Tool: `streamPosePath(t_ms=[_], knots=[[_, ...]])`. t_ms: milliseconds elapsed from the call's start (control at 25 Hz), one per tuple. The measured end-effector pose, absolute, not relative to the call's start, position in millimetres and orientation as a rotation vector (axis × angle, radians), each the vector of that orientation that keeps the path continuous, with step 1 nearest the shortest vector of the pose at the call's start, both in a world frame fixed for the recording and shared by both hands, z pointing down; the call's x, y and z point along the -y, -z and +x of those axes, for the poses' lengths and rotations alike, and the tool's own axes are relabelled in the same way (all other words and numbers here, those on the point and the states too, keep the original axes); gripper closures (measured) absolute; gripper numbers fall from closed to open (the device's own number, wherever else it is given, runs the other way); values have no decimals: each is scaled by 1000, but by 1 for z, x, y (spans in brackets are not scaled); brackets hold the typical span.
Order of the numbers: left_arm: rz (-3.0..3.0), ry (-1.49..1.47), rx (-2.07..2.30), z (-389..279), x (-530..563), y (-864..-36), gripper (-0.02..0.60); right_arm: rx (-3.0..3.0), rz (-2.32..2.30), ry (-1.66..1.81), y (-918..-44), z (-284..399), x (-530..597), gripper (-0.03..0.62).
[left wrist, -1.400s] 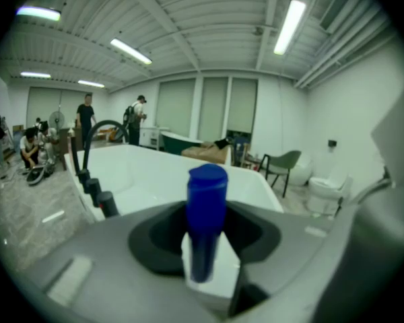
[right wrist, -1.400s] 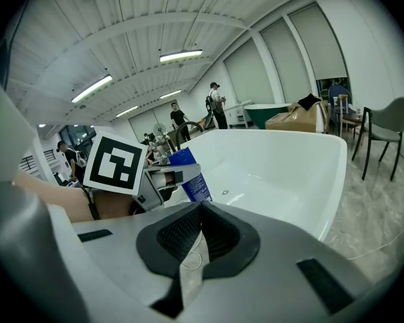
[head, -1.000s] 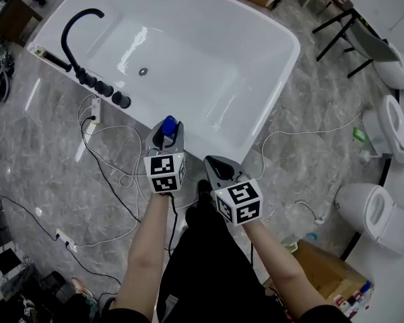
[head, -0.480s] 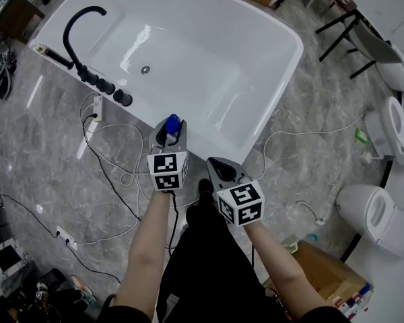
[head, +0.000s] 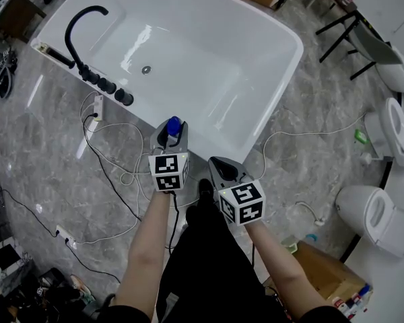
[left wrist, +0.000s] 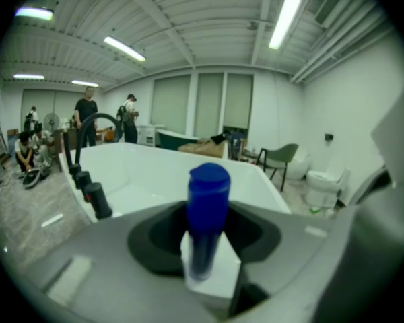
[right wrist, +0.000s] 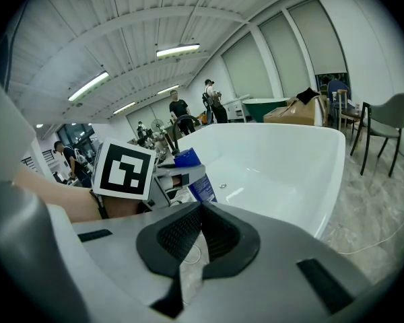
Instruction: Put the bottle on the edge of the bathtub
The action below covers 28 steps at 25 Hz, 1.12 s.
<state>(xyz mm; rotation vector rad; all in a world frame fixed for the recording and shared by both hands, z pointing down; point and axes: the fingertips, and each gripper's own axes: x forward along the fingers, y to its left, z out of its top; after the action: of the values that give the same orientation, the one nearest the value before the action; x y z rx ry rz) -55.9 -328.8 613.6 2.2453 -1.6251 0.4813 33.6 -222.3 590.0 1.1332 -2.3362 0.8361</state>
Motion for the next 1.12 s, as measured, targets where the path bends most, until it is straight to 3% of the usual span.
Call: streamPosePath(t_ms=[1120], knots=[[2186, -501, 1566, -64, 301, -612, 376, 2354, 1177, -803, -571, 28, 209, 591]])
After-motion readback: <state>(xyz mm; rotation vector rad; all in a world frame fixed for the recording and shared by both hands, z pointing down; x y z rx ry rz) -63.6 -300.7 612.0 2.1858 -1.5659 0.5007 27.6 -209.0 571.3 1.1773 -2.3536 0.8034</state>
